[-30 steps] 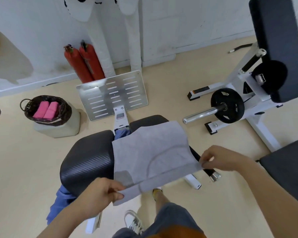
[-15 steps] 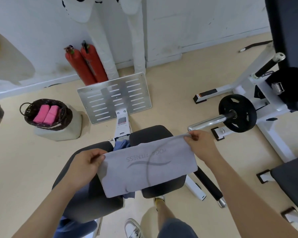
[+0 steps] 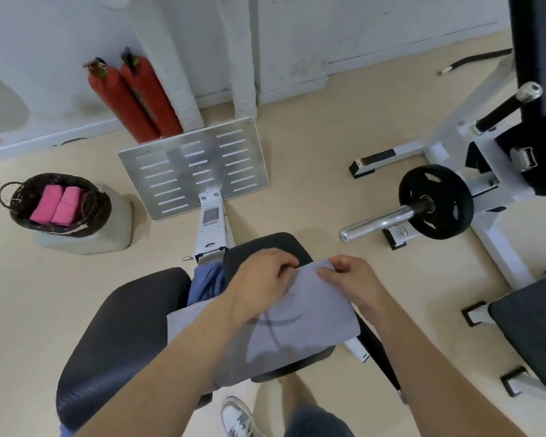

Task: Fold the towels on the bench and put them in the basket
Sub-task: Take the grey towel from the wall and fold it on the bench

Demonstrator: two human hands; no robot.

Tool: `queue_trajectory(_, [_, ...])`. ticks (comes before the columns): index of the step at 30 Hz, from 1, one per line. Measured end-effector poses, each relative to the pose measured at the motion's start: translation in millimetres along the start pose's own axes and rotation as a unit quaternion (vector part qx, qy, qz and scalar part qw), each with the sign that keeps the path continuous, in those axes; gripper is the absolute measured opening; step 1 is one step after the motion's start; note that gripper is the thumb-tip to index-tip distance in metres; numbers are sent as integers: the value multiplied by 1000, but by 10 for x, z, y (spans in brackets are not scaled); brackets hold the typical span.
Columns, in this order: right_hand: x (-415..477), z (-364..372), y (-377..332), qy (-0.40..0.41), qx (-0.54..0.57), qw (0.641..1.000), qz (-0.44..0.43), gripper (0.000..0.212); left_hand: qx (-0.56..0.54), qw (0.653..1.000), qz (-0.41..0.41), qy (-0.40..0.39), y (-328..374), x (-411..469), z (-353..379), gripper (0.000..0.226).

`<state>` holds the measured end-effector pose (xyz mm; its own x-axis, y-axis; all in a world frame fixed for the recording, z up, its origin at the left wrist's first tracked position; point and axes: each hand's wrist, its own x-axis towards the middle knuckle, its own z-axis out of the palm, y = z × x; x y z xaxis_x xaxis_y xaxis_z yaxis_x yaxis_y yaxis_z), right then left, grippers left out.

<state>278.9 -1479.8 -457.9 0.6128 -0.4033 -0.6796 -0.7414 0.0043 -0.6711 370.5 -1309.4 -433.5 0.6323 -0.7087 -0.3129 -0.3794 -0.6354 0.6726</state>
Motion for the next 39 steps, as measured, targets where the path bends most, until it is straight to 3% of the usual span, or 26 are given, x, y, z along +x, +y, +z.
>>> queue_trajectory(5, [-88, 47, -56, -60, 115, 992, -1, 12, -19, 999, -5, -48, 44, 233, 236, 29])
queue_trajectory(10, [-159, -85, -116, -77, 141, 986, -46, 18, -70, 996, -46, 13, 78, 254, 301, 10])
queue_trajectory(17, [-246, -7, -52, 2, 144, 984, -102, 17, -140, 986, -63, 63, 105, 275, 321, 6])
queue_trajectory(24, [-269, 16, -19, 70, 82, 982, -154, 26, -295, 949, -106, 28, 109, 225, 208, 9])
queue_trajectory(29, [-294, -7, -77, 71, 81, 983, -146, 36, -299, 951, -78, -2, 138, 192, 169, 29])
queue_trajectory(32, [-328, -57, -158, 22, 42, 987, -156, 37, -265, 962, -64, -15, 252, 161, 74, 19])
queue_trajectory(34, [-349, -166, -177, -89, -54, 985, -136, 37, -250, 966, -64, 23, 343, 102, -61, 12])
queue_trajectory(37, [-438, -344, -288, -227, -192, 950, -94, 15, -224, 970, -55, 75, 431, -48, -365, 10])
queue_trajectory(39, [-569, -434, -496, -248, -194, 944, -96, 9, -222, 967, -49, 117, 461, -210, -606, 16])
